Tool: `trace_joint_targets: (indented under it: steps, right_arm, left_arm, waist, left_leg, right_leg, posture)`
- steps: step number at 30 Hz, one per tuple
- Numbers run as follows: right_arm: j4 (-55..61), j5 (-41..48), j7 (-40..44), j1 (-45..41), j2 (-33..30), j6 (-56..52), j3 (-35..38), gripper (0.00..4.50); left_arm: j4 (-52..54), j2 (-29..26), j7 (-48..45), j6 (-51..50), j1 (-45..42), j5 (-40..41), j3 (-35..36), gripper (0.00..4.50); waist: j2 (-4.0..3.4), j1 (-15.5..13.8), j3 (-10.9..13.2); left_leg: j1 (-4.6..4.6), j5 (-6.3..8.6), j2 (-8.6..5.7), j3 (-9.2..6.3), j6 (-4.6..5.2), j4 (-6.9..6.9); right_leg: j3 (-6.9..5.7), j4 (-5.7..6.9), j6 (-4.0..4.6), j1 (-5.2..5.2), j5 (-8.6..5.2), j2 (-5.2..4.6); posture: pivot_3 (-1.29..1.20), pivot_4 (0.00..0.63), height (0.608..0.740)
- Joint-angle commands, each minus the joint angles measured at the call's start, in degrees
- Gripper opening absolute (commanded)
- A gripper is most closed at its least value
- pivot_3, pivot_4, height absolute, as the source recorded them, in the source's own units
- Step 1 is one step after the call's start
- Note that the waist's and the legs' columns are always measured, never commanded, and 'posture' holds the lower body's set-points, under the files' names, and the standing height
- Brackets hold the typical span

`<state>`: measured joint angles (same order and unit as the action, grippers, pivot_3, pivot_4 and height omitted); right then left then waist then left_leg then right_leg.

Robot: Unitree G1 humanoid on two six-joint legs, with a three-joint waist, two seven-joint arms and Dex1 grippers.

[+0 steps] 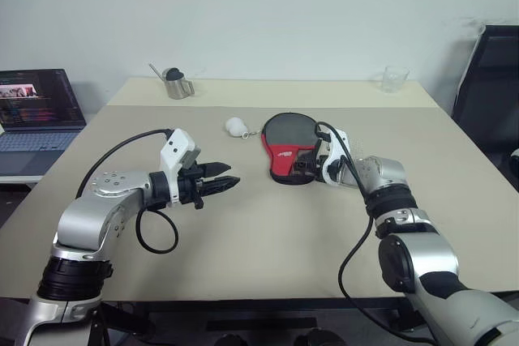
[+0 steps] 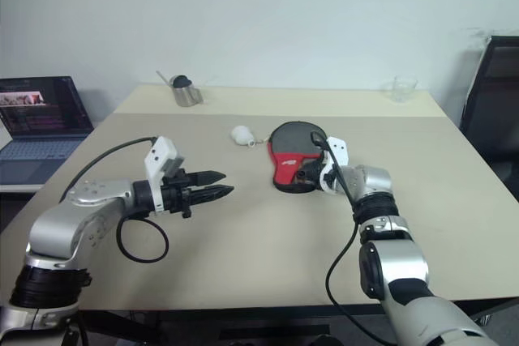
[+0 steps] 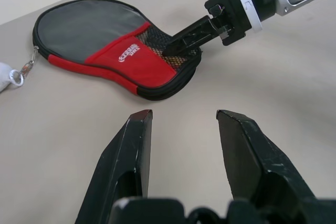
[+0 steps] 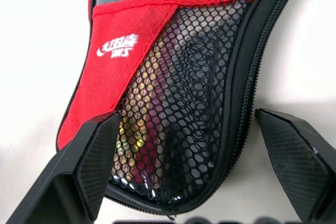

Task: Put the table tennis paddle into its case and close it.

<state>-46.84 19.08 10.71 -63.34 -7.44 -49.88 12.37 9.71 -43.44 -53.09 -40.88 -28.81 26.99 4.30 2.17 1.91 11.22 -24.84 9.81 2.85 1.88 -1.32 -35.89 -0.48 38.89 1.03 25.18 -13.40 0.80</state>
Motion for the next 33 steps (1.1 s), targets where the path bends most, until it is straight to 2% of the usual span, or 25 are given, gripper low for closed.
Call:
trace_joint_targets:
  steps: [1,6,9,20,29,33]
  right_arm:
    - [-0.1,0.5,-0.4,-2.4,-0.2,1.5,1.5,4.5]
    - [-1.3,0.3,-2.4,-2.3,-0.7,2.2,2.3,4.5]
    - [-1.5,0.2,-2.9,-2.2,-0.7,2.6,2.5,3.91]
    - [-1.5,0.3,-3.9,-1.7,-0.7,2.7,3.2,0.06]
    - [1.2,0.0,-2.0,-0.3,-1.2,-0.9,1.2,0.02]
    - [8.9,0.4,2.4,2.7,-2.4,-7.7,-3.1,0.02]
  left_arm:
    - [3.8,-0.5,0.4,-0.2,-0.2,1.1,0.7,2.1]
    - [5.8,-0.7,0.5,-0.5,-0.9,1.0,0.0,2.1]
    - [6.9,-0.6,0.6,-1.0,-1.2,1.4,0.0,2.14]
    - [6.6,-1.1,0.6,-0.8,-1.4,1.1,-0.7,2.14]
    - [5.8,-0.6,0.7,-0.2,-1.7,0.7,-1.2,2.14]
    - [5.5,-0.7,0.6,0.0,-1.8,0.5,-1.5,2.14]
  waist:
    - [0.0,0.0,0.0]
    - [0.0,0.0,0.0]
    - [0.0,0.0,0.0]
    - [0.0,0.0,0.0]
    - [0.0,0.0,0.0]
    - [0.0,-0.1,0.0]
  left_leg:
    - [0.0,0.0,0.0,0.01,0.0,0.01]
    - [0.0,0.0,-0.02,0.01,0.0,0.02]
    - [0.0,0.0,-0.02,0.0,0.0,0.02]
    - [0.0,0.0,-0.01,0.0,0.0,0.02]
    - [0.0,0.0,-0.02,0.0,0.0,0.03]
    - [0.0,0.0,-0.01,0.0,0.0,0.09]
  right_leg:
    - [0.0,-0.01,0.0,0.0,0.0,0.0]
    - [0.0,-0.03,0.0,-0.01,0.0,0.0]
    - [0.0,-0.03,0.0,-0.01,0.0,0.0]
    - [0.0,-0.02,0.0,-0.01,0.0,0.0]
    - [0.0,-0.03,0.0,-0.01,0.0,0.0]
    - [0.0,-0.1,0.0,-0.01,-0.01,0.0]
  posture:
    - [0.0,0.15,0.74]
    - [0.0,0.15,0.74]
    - [0.0,0.15,0.74]
    - [0.0,0.15,0.74]
    - [0.0,0.15,0.74]
    - [0.0,0.15,0.74]
